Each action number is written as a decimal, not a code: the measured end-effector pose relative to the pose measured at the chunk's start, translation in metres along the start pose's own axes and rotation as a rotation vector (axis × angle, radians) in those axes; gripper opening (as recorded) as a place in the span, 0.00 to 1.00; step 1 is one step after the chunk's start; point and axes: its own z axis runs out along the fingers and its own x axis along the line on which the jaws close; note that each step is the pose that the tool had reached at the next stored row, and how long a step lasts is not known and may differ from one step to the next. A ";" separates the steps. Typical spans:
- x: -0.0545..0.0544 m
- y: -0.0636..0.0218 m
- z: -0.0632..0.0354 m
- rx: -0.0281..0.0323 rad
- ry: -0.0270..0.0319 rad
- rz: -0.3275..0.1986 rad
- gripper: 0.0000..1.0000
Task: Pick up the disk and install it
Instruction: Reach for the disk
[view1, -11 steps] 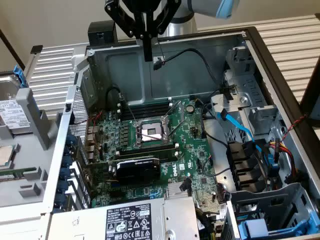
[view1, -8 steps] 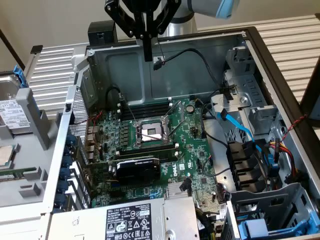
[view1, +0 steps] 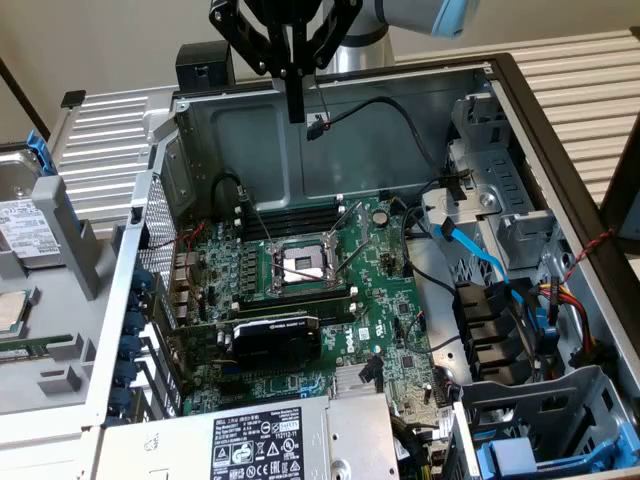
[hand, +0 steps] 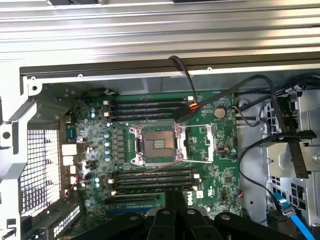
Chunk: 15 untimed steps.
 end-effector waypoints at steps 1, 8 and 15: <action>0.000 0.0000 0.0000 -0.0001 0.0000 0.000 0.11; 0.010 -0.0007 -0.0001 -0.0001 -0.0001 0.000 0.11; 0.027 -0.0019 -0.0002 -0.0004 0.0042 0.000 0.11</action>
